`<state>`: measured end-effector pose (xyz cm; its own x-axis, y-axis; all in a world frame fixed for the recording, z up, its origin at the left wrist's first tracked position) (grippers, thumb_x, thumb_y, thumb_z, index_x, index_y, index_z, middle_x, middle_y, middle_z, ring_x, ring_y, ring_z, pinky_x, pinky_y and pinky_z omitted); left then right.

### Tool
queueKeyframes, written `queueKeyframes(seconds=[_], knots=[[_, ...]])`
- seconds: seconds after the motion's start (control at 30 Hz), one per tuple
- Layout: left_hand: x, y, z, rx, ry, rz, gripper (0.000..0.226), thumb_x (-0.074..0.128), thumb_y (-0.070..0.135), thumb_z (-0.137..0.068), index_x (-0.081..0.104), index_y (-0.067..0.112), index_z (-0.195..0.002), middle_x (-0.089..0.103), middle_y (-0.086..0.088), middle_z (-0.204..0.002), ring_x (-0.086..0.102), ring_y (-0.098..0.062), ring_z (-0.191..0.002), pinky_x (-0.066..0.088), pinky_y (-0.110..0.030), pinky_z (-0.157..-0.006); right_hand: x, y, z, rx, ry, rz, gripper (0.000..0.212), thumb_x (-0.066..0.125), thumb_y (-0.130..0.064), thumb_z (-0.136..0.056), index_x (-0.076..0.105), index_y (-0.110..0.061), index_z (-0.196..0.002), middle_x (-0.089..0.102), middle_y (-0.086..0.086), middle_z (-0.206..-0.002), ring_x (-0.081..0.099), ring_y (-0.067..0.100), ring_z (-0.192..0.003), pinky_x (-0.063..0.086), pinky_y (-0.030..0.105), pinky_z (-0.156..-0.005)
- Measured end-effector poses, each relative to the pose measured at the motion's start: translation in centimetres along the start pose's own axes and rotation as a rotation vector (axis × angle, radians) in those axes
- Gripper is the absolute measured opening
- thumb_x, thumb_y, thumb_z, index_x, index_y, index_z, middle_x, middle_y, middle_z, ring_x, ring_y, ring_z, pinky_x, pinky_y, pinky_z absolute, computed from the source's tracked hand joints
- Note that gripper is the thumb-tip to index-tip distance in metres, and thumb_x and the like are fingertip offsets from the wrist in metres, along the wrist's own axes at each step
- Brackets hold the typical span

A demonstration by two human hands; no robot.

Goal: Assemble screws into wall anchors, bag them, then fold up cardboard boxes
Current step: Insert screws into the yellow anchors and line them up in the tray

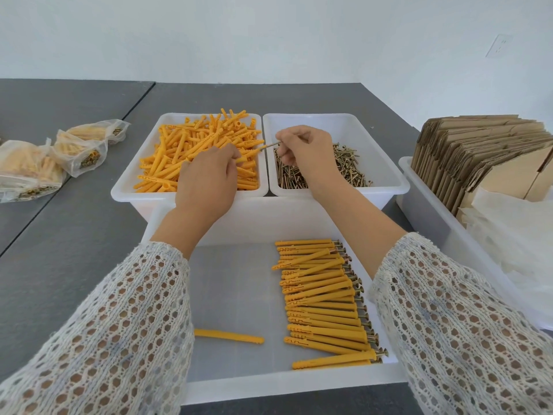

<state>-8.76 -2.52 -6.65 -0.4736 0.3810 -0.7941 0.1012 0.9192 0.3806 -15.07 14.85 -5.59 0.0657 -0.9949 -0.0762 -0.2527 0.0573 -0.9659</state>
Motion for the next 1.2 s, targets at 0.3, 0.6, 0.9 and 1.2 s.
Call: queueKeyframes(seconds=[0.3, 0.6, 0.9, 1.2], knots=[[0.2, 0.1, 0.0, 0.042, 0.001, 0.066, 0.024, 0.040, 0.018, -0.105, 0.060, 0.022, -0.118, 0.053, 0.005, -0.084, 0.048, -0.020, -0.072, 0.034, -0.033, -0.058, 1.5, 0.3, 0.4, 0.161, -0.161, -0.343, 0.034, 0.040, -0.016, -0.106, 0.064, -0.003, -0.086, 0.058, 0.006, -0.061, 0.050, 0.012, -0.051, 0.045, 0.021, -0.054], [-0.2, 0.8, 0.3, 0.095, -0.021, 0.129, 0.023, 0.040, 0.020, -0.104, 0.059, 0.023, -0.116, 0.062, 0.002, -0.085, 0.055, -0.024, -0.071, 0.044, -0.038, -0.058, 2.7, 0.8, 0.9, 0.221, -0.158, -0.386, 0.034, 0.040, -0.015, -0.106, 0.063, -0.003, -0.084, 0.056, 0.005, -0.058, 0.049, 0.011, -0.047, 0.043, 0.020, -0.051], [-0.2, 0.9, 0.4, 0.107, -0.014, 0.115, 0.024, 0.039, 0.022, -0.105, 0.058, 0.023, -0.120, 0.064, 0.003, -0.087, 0.055, -0.020, -0.072, 0.046, -0.038, -0.060, 1.7, 1.5, 0.6, 0.314, 0.004, -0.491, 0.040, 0.036, -0.017, -0.107, 0.061, -0.006, -0.078, 0.052, 0.003, -0.055, 0.042, 0.010, -0.047, 0.038, 0.018, -0.049], [-0.4, 0.9, 0.4, 0.107, -0.018, 0.129, 0.020, 0.039, 0.022, -0.105, 0.056, 0.024, -0.116, 0.065, -0.002, -0.082, 0.057, -0.024, -0.071, 0.052, -0.046, -0.061, 1.5, 1.5, 0.7, 0.361, -0.064, -0.482, 0.039, 0.035, -0.019, -0.107, 0.060, -0.008, -0.080, 0.050, 0.001, -0.056, 0.041, 0.012, -0.050, 0.036, 0.023, -0.054]])
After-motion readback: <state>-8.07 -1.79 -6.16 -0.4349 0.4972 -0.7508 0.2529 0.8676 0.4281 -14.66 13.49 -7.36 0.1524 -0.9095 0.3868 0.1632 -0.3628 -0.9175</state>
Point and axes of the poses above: each hand's wrist, its own z-axis away from the middle knuckle, its own x-axis out of the palm, y = z × x, the point moved 6 cm from there along -z, towards the middle knuckle
